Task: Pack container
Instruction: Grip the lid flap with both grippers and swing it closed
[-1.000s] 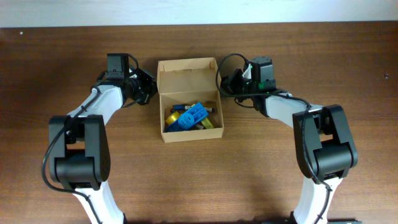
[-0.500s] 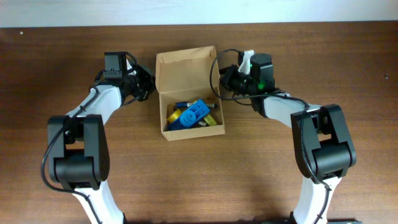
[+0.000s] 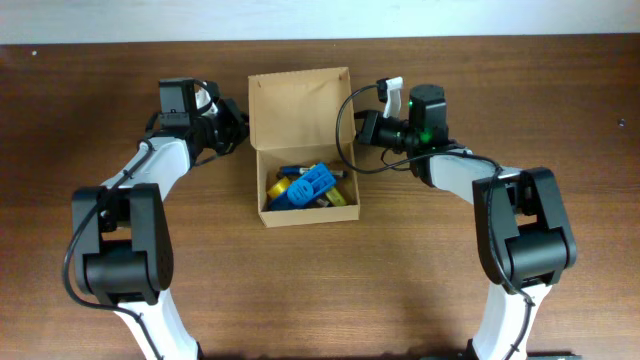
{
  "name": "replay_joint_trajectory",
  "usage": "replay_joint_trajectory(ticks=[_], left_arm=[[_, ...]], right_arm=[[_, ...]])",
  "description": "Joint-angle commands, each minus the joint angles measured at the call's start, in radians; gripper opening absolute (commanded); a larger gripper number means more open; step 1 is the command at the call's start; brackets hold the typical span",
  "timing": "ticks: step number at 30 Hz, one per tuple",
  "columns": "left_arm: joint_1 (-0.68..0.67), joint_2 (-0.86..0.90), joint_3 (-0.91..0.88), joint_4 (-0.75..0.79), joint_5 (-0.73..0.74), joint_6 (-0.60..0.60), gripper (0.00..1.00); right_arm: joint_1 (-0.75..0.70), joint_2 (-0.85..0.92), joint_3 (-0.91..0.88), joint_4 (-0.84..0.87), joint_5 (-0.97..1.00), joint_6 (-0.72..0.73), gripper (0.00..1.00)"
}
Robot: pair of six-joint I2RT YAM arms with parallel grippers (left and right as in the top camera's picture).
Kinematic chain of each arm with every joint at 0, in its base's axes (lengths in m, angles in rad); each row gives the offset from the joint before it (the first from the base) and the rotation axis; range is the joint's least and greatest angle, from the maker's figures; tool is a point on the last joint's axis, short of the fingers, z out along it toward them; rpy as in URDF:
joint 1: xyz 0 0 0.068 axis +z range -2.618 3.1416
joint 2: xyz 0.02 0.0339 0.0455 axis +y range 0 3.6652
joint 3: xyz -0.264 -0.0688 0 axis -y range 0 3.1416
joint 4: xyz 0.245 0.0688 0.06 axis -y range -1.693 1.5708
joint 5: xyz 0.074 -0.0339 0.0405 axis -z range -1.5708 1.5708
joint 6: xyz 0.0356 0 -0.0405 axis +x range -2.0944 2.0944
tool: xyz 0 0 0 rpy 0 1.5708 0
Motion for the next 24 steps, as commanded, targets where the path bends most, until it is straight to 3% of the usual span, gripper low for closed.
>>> replay_joint_trajectory(ticks=[1, 8, 24], left_arm=[[0.003, 0.014, 0.014, 0.058, 0.037, 0.080, 0.02], [0.003, 0.014, 0.014, 0.198, 0.146, 0.103, 0.02], [0.003, 0.014, 0.018, 0.219, 0.277, 0.226, 0.02]], right_arm=[[-0.009, -0.002, 0.021, 0.011, -0.032, -0.107, 0.04], [-0.024, -0.003, 0.021, 0.027, -0.111, -0.129, 0.03], [-0.024, -0.140, 0.021, -0.022, -0.154, -0.186, 0.04]])
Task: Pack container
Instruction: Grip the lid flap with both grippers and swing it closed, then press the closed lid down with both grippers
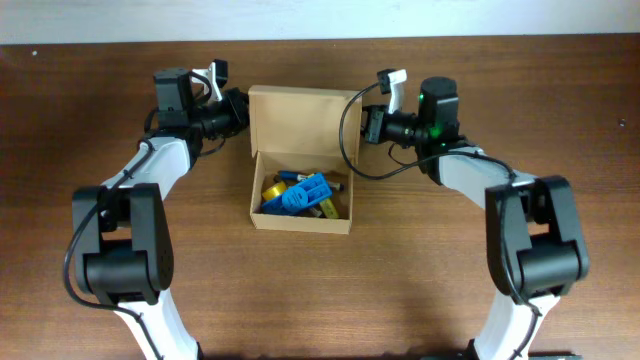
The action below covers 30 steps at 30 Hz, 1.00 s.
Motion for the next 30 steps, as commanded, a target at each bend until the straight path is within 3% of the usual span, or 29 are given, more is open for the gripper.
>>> replay_joint_trajectory(ticks=[1, 9, 20, 25, 30], left_arm=[[0.003, 0.012, 0.020, 0.009, 0.071, 0.050, 0.02], [0.003, 0.012, 0.027, 0.008, 0.134, 0.105, 0.02], [-0.008, -0.057, 0.029, -0.014, 0.209, 0.127, 0.02], [-0.027, -0.100, 0.029, -0.113, 0.210, 0.152, 0.02], [-0.034, -0.154, 0.029, -0.304, 0.142, 0.220, 0.02]], right_arm=[[-0.003, -0.069, 0.021, -0.032, -0.034, -0.047, 0.03], [0.000, -0.132, 0.021, -0.188, -0.042, -0.116, 0.04], [0.037, -0.314, 0.021, -0.540, -0.031, -0.159, 0.03], [0.079, -0.347, 0.021, -0.647, -0.021, -0.166, 0.04], [0.185, -0.351, 0.021, -0.858, 0.142, -0.165, 0.04]])
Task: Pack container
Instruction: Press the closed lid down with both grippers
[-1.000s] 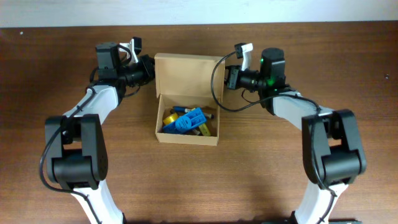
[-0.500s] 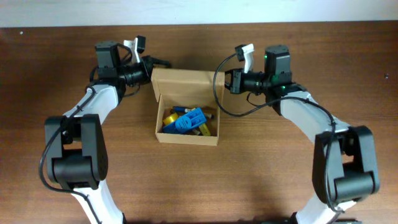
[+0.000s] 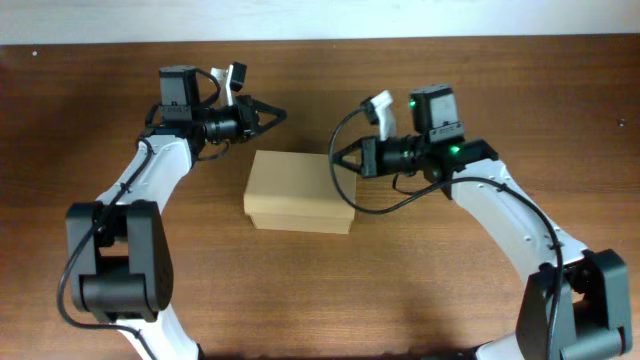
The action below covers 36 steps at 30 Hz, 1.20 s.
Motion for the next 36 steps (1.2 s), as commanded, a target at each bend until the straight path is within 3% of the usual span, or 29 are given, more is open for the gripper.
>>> replay_joint_trajectory(ticks=[1, 9, 14, 23, 36], left_arm=[[0.002, -0.070, 0.010, -0.069, -0.075, 0.051, 0.02], [-0.040, -0.264, 0.014, -0.311, -0.440, -0.026, 0.02], [-0.069, -0.360, 0.055, -0.504, -0.617, -0.143, 0.02], [-0.070, -0.389, 0.149, -0.777, -0.669, -0.273, 0.02], [-0.070, -0.390, 0.150, -0.862, -0.706, -0.249, 0.02]], right_arm=[[0.085, -0.021, 0.005, -0.066, 0.148, -0.010, 0.04], [0.266, -0.021, 0.027, -0.149, 0.447, 0.098, 0.04], [0.349, -0.021, 0.027, -0.185, 0.582, 0.165, 0.04], [0.421, 0.064, 0.026, -0.240, 0.717, 0.171, 0.04], [0.423, 0.105, 0.029, -0.249, 0.702, 0.171, 0.04]])
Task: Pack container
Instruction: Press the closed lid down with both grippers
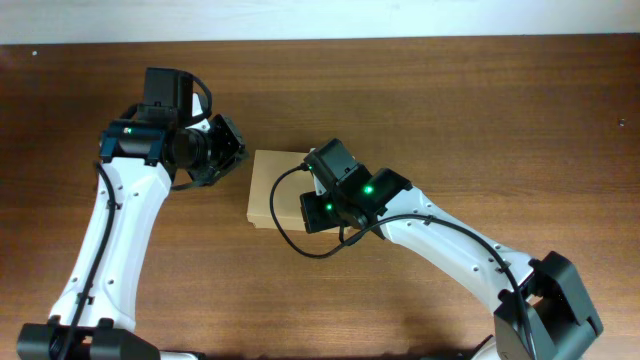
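Observation:
The cardboard box [275, 190] lies in the middle of the table with its lid down, so the toys inside are hidden. My right gripper [314, 200] sits over the right half of the lid, its fingers hidden under its own wrist. My left gripper [232, 150] hovers just off the box's upper left corner, pointing toward it. From above I cannot make out how its jaws stand.
The brown wooden table [450, 100] stretches around the box, and a pale wall edge runs along the far side. A black cable loops from the right wrist over the table in front of the box.
My right arm has moved from beside the box's upper right corner to on top of the lid. My left gripper has dropped from behind the box to its upper left corner. The box stays closed.
First the box stood open with colourful toys inside and a gripper at each side of the raised lid. Then the lid was tilted further over the box. After that the box was closed with both grippers open behind it, and now the right one rests on the lid.

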{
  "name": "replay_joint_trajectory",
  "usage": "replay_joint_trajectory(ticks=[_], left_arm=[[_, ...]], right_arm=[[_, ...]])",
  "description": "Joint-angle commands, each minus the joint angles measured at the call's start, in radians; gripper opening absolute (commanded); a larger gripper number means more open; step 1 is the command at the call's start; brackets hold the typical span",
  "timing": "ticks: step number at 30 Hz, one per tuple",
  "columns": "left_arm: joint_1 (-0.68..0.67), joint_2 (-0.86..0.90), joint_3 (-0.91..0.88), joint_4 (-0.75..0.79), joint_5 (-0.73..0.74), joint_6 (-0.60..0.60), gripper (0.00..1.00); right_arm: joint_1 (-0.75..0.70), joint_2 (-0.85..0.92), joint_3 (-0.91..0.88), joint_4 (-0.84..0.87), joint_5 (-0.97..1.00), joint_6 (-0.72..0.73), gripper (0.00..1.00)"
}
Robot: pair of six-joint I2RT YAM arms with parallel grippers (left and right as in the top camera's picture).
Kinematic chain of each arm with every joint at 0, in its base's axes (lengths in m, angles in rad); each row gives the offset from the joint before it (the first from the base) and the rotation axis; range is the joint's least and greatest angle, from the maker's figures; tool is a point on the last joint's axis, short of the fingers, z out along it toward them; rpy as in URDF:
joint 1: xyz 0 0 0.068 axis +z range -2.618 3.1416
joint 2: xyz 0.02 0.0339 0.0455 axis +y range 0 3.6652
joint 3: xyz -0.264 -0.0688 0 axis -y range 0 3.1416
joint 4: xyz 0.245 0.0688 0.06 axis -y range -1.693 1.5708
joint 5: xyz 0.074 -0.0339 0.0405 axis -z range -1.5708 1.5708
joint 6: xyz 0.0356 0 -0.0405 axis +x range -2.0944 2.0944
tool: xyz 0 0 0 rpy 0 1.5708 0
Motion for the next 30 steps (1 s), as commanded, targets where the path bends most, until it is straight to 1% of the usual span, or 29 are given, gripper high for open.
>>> replay_joint_trajectory(ticks=[1, 5, 9, 14, 18, 21, 24, 29, 30], left_arm=[[-0.002, -0.020, 0.018, -0.003, -0.014, 0.021, 0.02], [-0.002, -0.020, 0.018, -0.003, -0.014, 0.021, 0.02], [-0.002, -0.020, 0.018, -0.006, -0.003, 0.030, 0.02], [-0.002, -0.020, 0.018, -0.010, 0.014, 0.075, 0.02], [-0.002, -0.020, 0.018, -0.010, 0.043, 0.155, 0.02], [-0.002, -0.025, 0.020, -0.008, 0.087, 0.253, 0.02], [-0.002, -0.034, 0.029, -0.009, 0.119, 0.301, 0.02], [-0.002, -0.055, 0.066, -0.010, 0.153, 0.315, 0.02], [-0.002, -0.068, 0.081, -0.009, 0.167, 0.314, 0.02]], right_arm=[[0.010, 0.065, -0.021, -0.012, 0.038, 0.004, 0.04], [0.010, 0.064, -0.021, -0.031, 0.042, 0.004, 0.03], [0.010, 0.064, -0.022, -0.092, 0.138, 0.004, 0.04], [0.010, 0.064, -0.022, -0.105, 0.145, -0.015, 0.04], [0.010, 0.060, -0.006, -0.097, 0.118, -0.027, 0.04], [0.010, 0.037, 0.066, -0.106, 0.068, -0.071, 0.04], [0.010, 0.019, 0.141, -0.141, 0.068, -0.093, 0.03], [0.010, 0.006, 0.280, -0.223, 0.068, -0.201, 0.03], [0.010, 0.006, 0.324, -0.254, 0.068, -0.243, 0.04]])
